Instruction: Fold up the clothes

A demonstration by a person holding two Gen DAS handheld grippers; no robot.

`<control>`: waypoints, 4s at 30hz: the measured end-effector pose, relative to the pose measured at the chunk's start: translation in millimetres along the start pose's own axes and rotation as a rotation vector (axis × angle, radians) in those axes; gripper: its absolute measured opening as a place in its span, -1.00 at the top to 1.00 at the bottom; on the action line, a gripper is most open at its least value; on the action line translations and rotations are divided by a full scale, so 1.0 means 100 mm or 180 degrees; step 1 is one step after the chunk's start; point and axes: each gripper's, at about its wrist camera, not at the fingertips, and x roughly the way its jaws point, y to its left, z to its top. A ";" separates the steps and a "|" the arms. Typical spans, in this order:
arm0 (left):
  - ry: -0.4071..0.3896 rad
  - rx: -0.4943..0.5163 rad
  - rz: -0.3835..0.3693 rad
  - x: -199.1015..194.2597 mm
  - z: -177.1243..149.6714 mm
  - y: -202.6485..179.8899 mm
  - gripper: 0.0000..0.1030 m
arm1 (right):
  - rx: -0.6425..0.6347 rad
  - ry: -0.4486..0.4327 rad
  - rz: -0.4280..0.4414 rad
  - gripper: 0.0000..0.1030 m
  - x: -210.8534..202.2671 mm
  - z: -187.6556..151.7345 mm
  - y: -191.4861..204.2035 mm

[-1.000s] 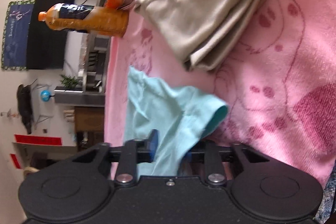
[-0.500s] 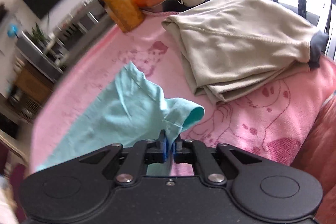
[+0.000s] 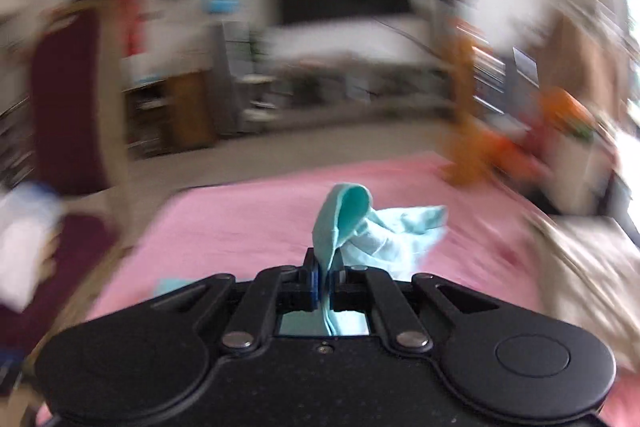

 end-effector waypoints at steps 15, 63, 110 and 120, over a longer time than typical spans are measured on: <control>-0.0055 -0.0903 -0.0175 0.10 -0.02 0.38 0.17 | -0.0847 0.0732 0.0911 0.92 0.37 -0.61 0.93; 0.0212 0.0200 0.0142 0.41 -0.07 -0.44 0.46 | -0.0443 0.2071 0.0668 0.69 0.34 -0.59 -0.15; 0.0108 -0.0086 -0.0254 1.95 1.26 -0.55 0.80 | 0.1513 0.1699 0.0963 0.67 2.35 -0.15 -0.97; 0.0006 0.0026 0.0322 2.02 1.20 -0.74 0.52 | 0.0741 0.1352 0.0537 0.95 2.37 -0.16 -0.66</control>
